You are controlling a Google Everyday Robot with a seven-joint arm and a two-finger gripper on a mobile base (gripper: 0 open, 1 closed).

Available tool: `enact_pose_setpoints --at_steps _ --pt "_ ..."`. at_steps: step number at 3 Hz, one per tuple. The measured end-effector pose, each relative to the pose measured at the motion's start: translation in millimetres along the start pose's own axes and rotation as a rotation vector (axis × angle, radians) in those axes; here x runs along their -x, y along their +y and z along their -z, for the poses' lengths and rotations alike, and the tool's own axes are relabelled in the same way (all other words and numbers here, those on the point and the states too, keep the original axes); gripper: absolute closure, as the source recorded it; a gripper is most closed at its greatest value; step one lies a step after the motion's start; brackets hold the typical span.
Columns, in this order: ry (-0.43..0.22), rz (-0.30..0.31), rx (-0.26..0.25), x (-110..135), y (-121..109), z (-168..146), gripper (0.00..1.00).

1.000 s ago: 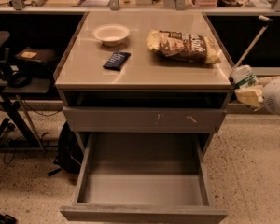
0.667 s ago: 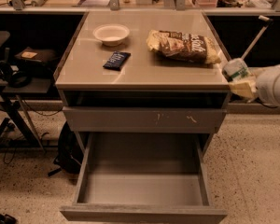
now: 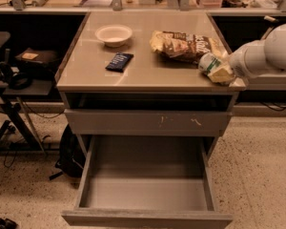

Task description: Pick 7up can from middle drawer and place on counter

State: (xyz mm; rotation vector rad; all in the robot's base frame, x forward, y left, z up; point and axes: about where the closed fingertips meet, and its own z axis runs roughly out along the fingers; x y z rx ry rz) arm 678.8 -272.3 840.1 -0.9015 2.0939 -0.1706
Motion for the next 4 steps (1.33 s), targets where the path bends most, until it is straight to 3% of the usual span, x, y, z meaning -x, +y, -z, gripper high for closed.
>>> enact_pose_setpoints --at_steps 1,2,3,4 --pt "-0.016 0.142 0.054 41 -13 -21 1.0" --pt "-0.067 0.235 0.133 69 -4 -32 1.0" --pt "-0.07 0.253 0.131 72 -5 -30 1.0" --pt "-0.07 0.253 0.132 72 -5 -31 0.81"
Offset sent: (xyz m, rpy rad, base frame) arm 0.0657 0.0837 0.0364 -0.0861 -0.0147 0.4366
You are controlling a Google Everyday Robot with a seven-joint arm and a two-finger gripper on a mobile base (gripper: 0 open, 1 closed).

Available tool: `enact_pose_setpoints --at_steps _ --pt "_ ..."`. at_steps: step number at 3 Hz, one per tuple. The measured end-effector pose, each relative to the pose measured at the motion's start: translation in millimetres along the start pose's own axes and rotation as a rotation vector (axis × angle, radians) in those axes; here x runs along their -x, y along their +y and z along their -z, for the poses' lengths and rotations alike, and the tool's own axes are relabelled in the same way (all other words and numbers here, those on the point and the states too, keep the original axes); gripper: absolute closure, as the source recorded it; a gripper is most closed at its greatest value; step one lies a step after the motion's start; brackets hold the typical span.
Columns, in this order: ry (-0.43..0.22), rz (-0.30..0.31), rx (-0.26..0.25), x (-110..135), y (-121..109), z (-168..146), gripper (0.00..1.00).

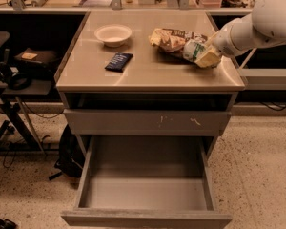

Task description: Pick 7up can from middle drawer and place on counter

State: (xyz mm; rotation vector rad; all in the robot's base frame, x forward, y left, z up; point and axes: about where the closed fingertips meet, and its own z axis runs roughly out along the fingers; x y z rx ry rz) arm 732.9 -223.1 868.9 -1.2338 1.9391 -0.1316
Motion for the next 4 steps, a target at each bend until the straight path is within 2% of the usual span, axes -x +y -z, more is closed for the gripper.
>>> enact_pose_setpoints --at_steps 3,4 --pt "0.0 0.0 0.0 0.0 0.1 -0.1 0.12" --pt "0.0 0.0 0.0 0.0 0.1 -0.1 0.0"
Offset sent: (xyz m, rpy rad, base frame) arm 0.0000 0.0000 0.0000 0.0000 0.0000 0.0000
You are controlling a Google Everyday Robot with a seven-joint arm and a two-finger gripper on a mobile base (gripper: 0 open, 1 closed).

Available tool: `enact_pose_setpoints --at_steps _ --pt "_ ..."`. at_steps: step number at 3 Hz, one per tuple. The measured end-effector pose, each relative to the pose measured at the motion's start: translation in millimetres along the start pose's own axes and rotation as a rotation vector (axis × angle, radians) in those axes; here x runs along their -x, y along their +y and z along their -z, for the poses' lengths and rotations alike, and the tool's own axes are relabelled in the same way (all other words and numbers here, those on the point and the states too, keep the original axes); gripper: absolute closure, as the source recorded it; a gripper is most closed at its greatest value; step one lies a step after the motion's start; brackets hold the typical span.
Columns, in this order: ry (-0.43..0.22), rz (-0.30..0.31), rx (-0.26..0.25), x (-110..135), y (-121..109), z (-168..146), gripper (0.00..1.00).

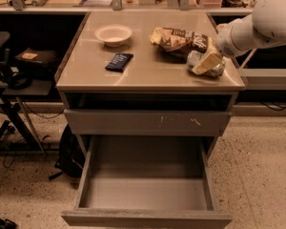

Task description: Pick 7up can from middle drawer and place on counter

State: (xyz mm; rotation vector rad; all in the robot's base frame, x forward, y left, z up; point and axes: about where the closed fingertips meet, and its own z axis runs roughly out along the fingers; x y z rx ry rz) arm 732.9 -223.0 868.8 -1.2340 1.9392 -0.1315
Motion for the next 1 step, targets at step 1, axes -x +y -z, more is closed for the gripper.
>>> enact_pose_setpoints --at_steps 1 --pt "0.0 0.0 0.0 0.0 0.0 0.0 0.0"
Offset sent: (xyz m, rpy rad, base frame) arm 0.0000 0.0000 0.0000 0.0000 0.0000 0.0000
